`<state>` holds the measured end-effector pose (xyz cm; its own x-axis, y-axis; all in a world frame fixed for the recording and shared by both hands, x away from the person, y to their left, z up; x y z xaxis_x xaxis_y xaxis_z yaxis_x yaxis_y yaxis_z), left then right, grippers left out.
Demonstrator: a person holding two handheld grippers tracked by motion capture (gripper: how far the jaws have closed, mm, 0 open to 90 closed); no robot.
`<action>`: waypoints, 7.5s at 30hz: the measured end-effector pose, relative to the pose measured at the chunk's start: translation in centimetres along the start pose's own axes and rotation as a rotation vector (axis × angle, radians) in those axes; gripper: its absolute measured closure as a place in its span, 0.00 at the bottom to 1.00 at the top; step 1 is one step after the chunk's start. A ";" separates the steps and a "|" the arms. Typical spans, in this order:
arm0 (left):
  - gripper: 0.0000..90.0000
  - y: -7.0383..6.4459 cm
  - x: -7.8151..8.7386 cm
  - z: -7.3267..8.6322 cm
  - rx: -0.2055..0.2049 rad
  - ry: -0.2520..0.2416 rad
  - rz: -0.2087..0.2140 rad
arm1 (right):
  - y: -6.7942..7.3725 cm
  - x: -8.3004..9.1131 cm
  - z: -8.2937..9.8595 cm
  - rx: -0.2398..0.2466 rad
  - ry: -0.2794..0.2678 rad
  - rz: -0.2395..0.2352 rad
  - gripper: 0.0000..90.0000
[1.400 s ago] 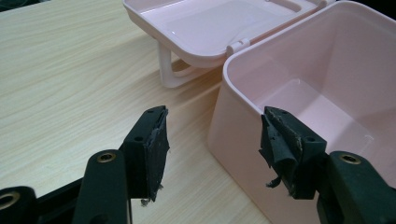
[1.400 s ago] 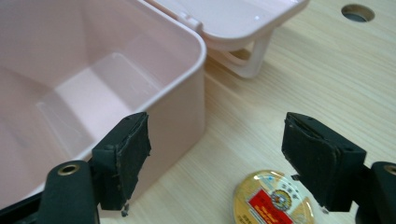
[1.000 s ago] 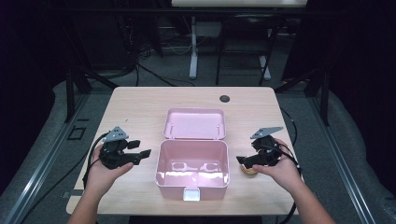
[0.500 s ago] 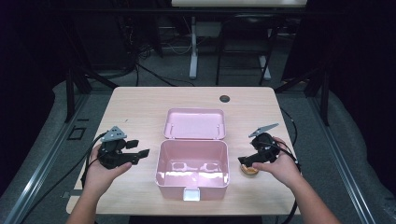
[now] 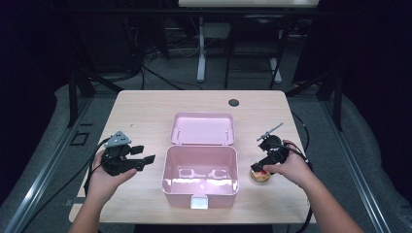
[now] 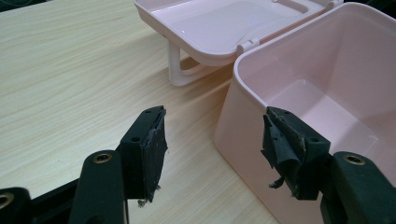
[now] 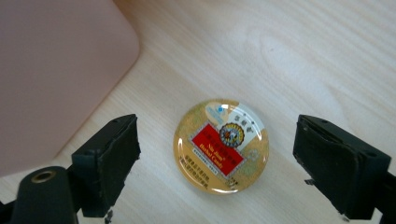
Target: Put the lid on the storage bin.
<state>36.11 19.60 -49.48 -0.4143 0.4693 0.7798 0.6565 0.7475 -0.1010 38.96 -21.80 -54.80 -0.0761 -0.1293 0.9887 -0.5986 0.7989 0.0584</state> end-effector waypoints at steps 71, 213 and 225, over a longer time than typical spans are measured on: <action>0.44 0.6 0.1 0.3 0.024 0.010 0.010 | -1.2 -6.4 -0.5 -0.063 0.281 -0.012 0.13; 0.44 1.3 0.4 0.5 0.046 0.002 0.015 | 6.0 6.6 -3.7 0.351 0.302 0.083 0.22; 0.44 1.2 0.2 0.5 0.047 0.007 0.016 | 7.6 6.7 -4.0 0.516 0.289 0.085 0.22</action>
<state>36.49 20.87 -49.75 -0.3991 0.4782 0.7824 0.6324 0.7613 -0.1427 37.11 -14.27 -47.21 0.0360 0.1449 0.9888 -0.9157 0.4011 -0.0255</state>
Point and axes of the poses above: each handheld gripper's, and its own axes: x roughly backward along the jaws, z roughly out of its underside, y roughly to its left, the point moved 6 cm from there along -x, roughly forward along the jaws, and after that the axes turned 14 degrees about y, right-handed, at the moved point
